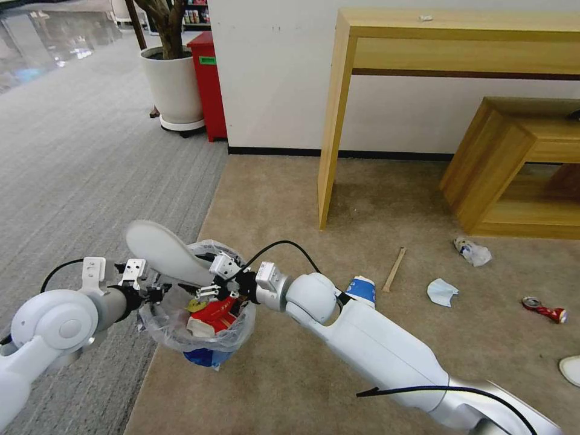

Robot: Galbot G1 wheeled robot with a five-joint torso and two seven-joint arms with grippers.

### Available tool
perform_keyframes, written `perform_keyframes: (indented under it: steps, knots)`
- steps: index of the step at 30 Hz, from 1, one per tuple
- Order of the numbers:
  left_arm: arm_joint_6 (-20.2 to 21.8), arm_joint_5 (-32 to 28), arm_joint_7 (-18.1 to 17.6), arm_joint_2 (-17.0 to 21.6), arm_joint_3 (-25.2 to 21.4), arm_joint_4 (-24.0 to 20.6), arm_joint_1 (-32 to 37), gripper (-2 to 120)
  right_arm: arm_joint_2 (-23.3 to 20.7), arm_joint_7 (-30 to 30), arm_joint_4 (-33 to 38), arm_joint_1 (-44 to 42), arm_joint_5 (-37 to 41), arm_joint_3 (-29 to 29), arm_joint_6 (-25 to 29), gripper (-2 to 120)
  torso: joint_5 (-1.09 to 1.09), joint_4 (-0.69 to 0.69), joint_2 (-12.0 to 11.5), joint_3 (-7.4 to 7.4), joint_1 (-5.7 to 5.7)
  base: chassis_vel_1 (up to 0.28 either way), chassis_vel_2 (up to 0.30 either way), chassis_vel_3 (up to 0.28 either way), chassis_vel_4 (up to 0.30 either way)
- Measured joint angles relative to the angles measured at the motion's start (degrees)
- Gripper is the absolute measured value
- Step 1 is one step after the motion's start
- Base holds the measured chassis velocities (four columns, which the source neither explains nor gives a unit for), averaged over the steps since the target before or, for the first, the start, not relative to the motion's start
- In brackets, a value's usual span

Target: Pick up the trash bin and place the garbage on the floor into it.

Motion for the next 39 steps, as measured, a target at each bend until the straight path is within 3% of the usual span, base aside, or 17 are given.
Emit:
perform_keyframes:
  steps: [10,14,21,33,39]
  knots:
    - [0.0,0.8,0.9,0.4,-3.7,-0.6,3.7,0,0.6,2.3,1.5,-0.3,1.5,-0.4,0.0,100,0.0,0.0,0.0,0.0,0.0,0.0,0.0,0.0,0.0]
    - [0.0,1.8,1.3,-0.4,-5.7,-0.5,5.4,0,0.7,4.2,3.6,-0.2,4.6,1.1,-1.1,100,0.0,0.0,0.0,0.0,0.0,0.0,0.0,0.0,0.0]
    - [0.0,2.2,2.7,-4.5,-13.7,-1.0,11.7,0,0.1,8.4,4.7,-1.4,8.1,8.2,-2.9,100,0.01,0.01,0.0,0.0,0.0,0.0,0.0,0.0,0.0]
    - [0.0,1.9,2.0,-6.7,-13.4,-2.1,11.4,0,-0.9,10.2,3.9,-3.3,11.1,14.9,-4.2,100,0.02,0.0,0.0,0.0,0.0,0.0,0.0,0.0,0.0]
    - [0.0,7.2,4.4,-9.9,-15.8,-2.3,13.1,0,-3.0,12.7,3.6,-6.5,10.5,19.0,-3.4,100,0.02,0.01,0.0,0.0,0.0,0.0,0.0,0.0,0.0]
